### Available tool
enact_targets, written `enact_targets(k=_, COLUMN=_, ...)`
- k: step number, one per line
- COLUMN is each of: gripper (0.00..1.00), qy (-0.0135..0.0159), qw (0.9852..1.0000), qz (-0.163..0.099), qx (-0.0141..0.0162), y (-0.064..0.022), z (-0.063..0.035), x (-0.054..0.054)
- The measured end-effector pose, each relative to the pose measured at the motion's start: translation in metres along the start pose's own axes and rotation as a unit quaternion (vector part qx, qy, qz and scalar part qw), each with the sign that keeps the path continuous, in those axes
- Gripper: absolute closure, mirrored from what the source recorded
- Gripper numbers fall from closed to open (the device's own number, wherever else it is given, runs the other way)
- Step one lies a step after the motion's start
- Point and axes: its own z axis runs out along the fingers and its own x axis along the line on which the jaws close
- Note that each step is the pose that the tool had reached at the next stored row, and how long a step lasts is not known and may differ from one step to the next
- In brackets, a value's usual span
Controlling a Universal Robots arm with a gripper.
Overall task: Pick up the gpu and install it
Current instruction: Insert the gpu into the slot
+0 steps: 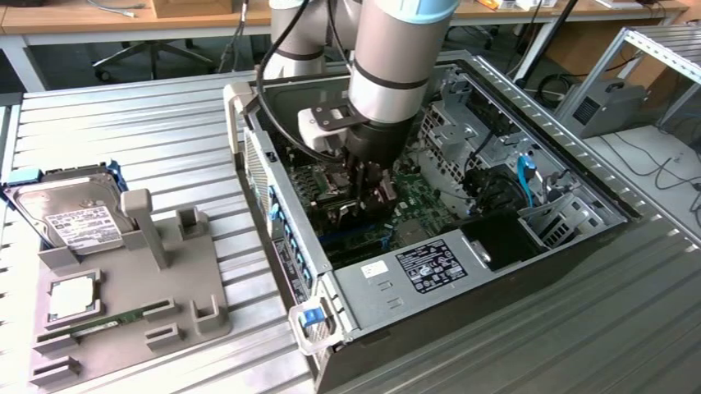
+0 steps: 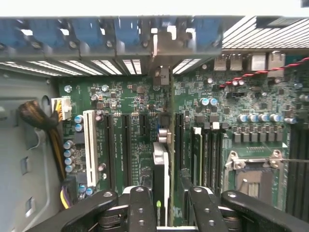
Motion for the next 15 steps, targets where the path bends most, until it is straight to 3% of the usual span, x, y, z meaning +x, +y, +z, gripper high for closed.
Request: enact_targets(k=15, gripper=0.65, qy=-0.0007, qw=1.0, qz=0.0, qx=0.0, y=-0.0002, z=-0.0063, x=-0.0005)
